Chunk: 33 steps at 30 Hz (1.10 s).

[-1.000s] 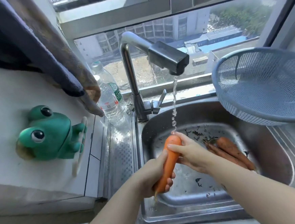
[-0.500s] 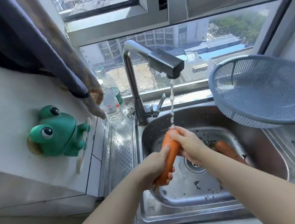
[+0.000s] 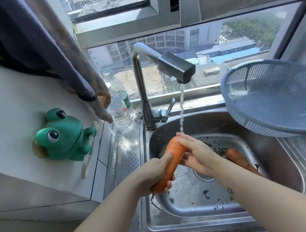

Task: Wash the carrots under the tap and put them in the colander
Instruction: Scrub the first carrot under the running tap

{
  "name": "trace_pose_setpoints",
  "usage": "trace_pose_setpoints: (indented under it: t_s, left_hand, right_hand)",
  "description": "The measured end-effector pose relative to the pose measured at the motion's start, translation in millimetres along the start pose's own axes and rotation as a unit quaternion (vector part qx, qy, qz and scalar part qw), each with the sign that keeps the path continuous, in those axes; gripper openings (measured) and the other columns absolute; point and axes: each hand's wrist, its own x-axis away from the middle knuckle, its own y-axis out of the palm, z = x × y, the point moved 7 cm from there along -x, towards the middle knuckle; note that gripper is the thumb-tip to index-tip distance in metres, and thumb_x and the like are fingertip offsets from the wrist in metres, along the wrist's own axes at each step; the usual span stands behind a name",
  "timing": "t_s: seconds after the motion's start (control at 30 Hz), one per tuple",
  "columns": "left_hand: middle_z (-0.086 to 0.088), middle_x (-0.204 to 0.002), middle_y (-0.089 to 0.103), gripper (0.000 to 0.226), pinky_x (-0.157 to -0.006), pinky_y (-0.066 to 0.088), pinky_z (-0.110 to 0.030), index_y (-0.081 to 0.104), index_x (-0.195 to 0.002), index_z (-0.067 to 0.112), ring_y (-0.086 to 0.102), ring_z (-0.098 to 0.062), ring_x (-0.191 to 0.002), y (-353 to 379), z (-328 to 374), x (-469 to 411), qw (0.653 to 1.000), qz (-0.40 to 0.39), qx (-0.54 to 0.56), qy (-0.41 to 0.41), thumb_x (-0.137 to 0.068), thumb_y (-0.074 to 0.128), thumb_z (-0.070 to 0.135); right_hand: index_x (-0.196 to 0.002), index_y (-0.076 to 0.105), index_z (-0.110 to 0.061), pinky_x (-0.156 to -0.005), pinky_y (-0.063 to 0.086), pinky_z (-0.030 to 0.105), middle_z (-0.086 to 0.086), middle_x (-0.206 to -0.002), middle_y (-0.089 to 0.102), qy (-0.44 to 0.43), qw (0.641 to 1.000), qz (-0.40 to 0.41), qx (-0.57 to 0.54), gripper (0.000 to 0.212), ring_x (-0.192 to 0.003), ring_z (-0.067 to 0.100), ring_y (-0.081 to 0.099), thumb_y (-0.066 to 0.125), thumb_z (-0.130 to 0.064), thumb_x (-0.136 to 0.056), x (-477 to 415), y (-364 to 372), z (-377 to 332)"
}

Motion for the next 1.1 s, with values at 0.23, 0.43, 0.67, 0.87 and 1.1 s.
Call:
trace_pose_setpoints:
  t_s: [0.23, 0.43, 0.67, 0.87, 1.1]
  left_hand:
    - [-0.006, -0.071, 0.054, 0.049, -0.04, 0.044, -0.02, 0.05, -0.104, 0.003, 0.05, -0.009, -0.043, 3, 1, -4, 0.999, -0.004, -0.037, -0.009, -0.098, 0.04, 0.05]
    - [-0.004, -0.062, 0.055, 0.046, -0.039, 0.044, -0.02, 0.048, -0.102, 0.006, 0.051, -0.011, -0.045, 3, -3, -5, 0.999, -0.024, -0.03, -0.037, -0.097, 0.042, 0.051]
    - [-0.005, -0.066, 0.056, 0.051, -0.042, 0.046, -0.021, 0.051, -0.104, 0.004, 0.052, -0.011, -0.046, -1, -4, -10, 0.998, -0.029, -0.037, -0.052, -0.095, 0.044, 0.054]
    - [-0.005, -0.068, 0.056, 0.053, -0.042, 0.046, -0.021, 0.049, -0.111, 0.002, 0.052, -0.011, -0.047, -2, -1, -13, 0.997, -0.027, -0.052, -0.044, -0.096, 0.045, 0.053]
    - [-0.006, -0.071, 0.056, 0.05, -0.042, 0.045, -0.02, 0.051, -0.105, 0.002, 0.051, -0.011, -0.048, -2, 2, -14, 0.997, -0.018, -0.068, -0.031, -0.097, 0.045, 0.051]
  right_hand:
    - [-0.128, 0.054, -0.018, -0.075, 0.056, 0.046, 0.021, -0.12, 0.053, 0.054, 0.998, 0.016, 0.007, 0.036, -0.105, 0.037, 0.059, 0.057, -0.009, -0.093, -2, -12, 2]
    - [-0.121, 0.057, -0.018, -0.072, 0.057, 0.042, 0.023, -0.117, 0.054, 0.077, 0.995, 0.007, 0.059, 0.031, -0.095, 0.034, 0.062, 0.056, -0.008, -0.092, -1, -17, 4]
    - [-0.119, 0.056, -0.016, -0.074, 0.056, 0.044, 0.027, -0.126, 0.049, 0.095, 0.995, 0.013, 0.036, 0.035, -0.098, 0.036, 0.059, 0.052, -0.001, -0.088, -3, -22, 7]
    - [-0.117, 0.058, -0.014, -0.078, 0.055, 0.044, 0.025, -0.117, 0.053, 0.092, 0.995, 0.025, 0.033, 0.033, -0.097, 0.035, 0.059, 0.049, 0.0, -0.088, -2, -21, 7]
    - [-0.121, 0.057, -0.014, -0.078, 0.056, 0.044, 0.023, -0.115, 0.054, 0.083, 0.996, 0.037, 0.025, 0.036, -0.094, 0.034, 0.06, 0.052, -0.002, -0.087, -4, -19, 5]
